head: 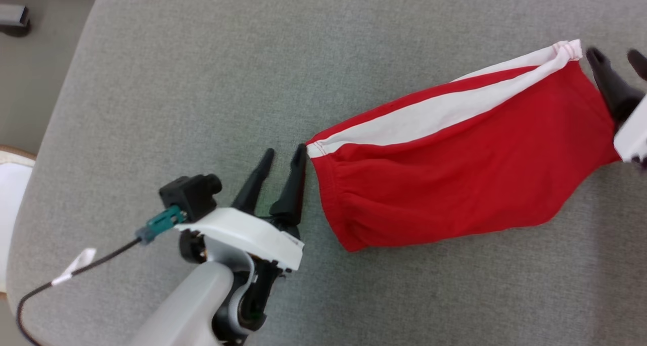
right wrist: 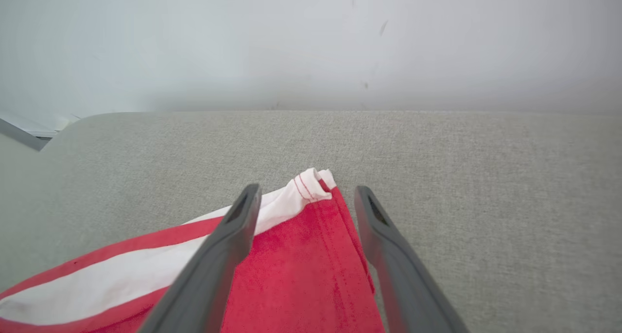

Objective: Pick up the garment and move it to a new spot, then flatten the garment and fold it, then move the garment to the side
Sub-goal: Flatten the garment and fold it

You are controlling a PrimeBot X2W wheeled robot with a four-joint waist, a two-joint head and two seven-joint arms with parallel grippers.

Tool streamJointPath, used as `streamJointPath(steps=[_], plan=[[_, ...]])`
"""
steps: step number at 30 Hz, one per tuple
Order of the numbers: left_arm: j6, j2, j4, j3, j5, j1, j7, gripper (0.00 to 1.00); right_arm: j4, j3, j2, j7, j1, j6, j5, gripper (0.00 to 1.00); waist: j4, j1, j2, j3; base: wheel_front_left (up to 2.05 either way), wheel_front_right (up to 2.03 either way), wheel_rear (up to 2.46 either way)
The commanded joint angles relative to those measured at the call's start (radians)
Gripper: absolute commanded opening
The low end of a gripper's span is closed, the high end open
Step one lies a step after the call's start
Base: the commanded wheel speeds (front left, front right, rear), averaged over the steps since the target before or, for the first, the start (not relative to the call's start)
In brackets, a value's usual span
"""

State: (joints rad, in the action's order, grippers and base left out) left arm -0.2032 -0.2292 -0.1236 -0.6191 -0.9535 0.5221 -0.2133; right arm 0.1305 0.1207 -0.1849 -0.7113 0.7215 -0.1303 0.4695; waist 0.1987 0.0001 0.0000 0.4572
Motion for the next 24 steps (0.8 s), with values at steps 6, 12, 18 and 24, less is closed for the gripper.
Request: streamJointPath(steps=[6,12,18,24], plan=[[-0.114,-0.066,0.090,0.007,0.245,-0.057,-0.049,1.00,-0.088,-0.166,-0.191,0.035,-0.170,-0.001,-0.046,1.00,-0.021,-0.0001,0.0000,-0.023,0.00,0.00,0.00],[-0.146,-0.053,0.171,0.059,0.497,-0.105,-0.050,1.00,-0.054,-0.188,-0.230,0.034,-0.176,-0.001,-0.043,1.00,-0.006,-0.0001,0.0000,0.003,0.00,0.00,0.00],[-0.111,-0.001,0.200,0.120,0.636,-0.152,-0.050,1.00,0.023,-0.198,-0.222,-0.001,-0.089,-0.001,-0.052,1.00,0.023,-0.0001,0.0000,0.032,0.00,0.00,0.00],[-0.047,0.063,0.183,0.170,0.692,-0.185,-0.050,1.00,0.146,-0.228,-0.208,-0.078,-0.025,-0.001,-0.091,1.00,0.056,-0.0001,0.0000,0.045,0.00,0.00,0.00]])
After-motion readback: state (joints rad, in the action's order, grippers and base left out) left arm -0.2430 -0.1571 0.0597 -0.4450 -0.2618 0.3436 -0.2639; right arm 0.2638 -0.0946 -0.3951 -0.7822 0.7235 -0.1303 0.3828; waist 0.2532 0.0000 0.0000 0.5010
